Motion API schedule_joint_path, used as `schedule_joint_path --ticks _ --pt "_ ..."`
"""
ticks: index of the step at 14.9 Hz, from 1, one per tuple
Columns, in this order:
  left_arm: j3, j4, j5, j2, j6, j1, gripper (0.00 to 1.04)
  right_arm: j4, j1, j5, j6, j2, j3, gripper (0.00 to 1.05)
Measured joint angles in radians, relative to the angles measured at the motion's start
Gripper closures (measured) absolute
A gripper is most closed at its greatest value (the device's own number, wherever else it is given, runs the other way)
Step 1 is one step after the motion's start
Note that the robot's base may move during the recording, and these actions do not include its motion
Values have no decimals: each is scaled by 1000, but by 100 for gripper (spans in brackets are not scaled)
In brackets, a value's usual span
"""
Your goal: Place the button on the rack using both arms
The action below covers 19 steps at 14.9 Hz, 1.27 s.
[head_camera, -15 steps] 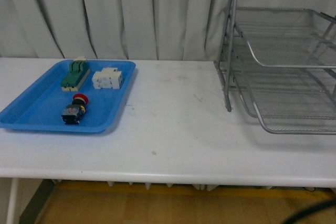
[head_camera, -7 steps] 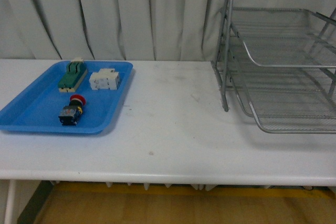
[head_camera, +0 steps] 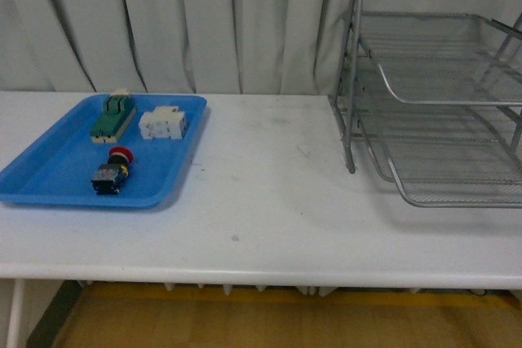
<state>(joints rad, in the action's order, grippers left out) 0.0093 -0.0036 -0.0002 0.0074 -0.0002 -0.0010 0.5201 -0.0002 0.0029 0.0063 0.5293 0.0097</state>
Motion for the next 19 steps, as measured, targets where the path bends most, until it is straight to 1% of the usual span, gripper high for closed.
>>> schedule_joint_path --ticks 3,8,15,16,17,18,19 --pt "0 0 0 0 0 0 7 -127 0 0 0 -131 0 103" --pt "0 0 0 0 0 0 7 -253 0 0 0 -264 0 103" --pt "0 0 0 0 0 0 7 -368 0 0 0 -370 0 103" --pt "0 0 0 0 0 0 7 -522 0 -2 -1 -478 1 103" --pt "0 0 0 0 0 0 7 -526 0 -3 -1 -524 1 103" --pt "0 0 0 0 0 0 7 -524 0 -3 -3 -527 1 98" --pt "0 0 0 0 0 0 7 -524 0 -3 -3 -527 1 84"
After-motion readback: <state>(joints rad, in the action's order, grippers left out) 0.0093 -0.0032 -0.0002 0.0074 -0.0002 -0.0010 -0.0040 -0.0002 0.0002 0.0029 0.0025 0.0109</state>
